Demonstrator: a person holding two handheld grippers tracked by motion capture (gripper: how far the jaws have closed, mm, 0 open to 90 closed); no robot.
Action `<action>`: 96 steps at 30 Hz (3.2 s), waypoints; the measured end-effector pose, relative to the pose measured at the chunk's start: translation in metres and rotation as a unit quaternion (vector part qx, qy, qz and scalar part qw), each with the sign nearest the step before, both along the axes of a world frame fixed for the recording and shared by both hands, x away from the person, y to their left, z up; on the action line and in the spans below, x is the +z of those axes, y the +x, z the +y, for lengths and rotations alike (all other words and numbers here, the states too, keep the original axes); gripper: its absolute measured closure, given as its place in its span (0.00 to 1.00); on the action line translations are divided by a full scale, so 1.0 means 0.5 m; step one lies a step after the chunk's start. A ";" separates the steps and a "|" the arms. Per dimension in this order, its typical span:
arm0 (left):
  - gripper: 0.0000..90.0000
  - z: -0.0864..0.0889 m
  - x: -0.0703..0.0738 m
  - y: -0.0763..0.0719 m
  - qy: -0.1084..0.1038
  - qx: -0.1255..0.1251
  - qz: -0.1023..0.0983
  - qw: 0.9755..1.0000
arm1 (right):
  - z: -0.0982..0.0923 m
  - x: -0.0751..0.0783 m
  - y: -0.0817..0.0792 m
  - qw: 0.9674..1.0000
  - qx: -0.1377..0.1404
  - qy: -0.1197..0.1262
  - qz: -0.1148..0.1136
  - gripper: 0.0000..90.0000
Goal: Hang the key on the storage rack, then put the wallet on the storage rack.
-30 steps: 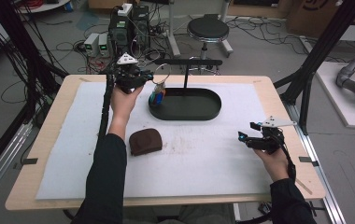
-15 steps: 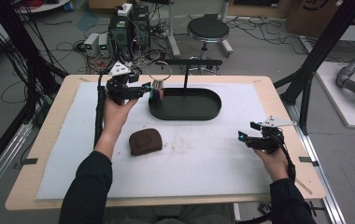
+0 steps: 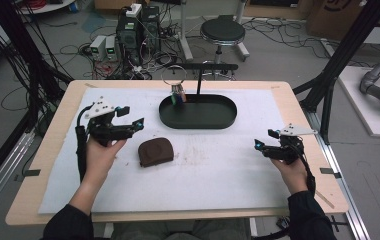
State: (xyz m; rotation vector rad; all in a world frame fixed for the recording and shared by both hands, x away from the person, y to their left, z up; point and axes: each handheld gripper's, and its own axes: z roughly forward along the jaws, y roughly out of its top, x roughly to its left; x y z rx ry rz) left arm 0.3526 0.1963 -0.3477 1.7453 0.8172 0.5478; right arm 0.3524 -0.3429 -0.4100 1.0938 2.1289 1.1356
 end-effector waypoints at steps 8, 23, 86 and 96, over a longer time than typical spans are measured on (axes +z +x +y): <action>0.32 0.049 -0.045 -0.072 0.010 0.012 0.000 1.000 | -0.001 0.002 -0.002 1.000 0.003 0.002 -0.005 0.34; 0.32 0.097 -0.093 -0.116 0.003 0.062 -0.001 0.998 | 0.007 0.003 0.003 1.000 -0.003 0.010 -0.011 0.34; 0.71 0.014 -0.185 0.010 -0.013 0.023 0.225 0.974 | -0.001 0.004 -0.021 1.000 0.001 -0.009 -0.021 0.34; 0.87 0.005 -0.183 -0.004 -0.001 0.007 0.192 0.981 | 0.008 0.004 -0.019 1.000 0.007 -0.013 -0.022 0.34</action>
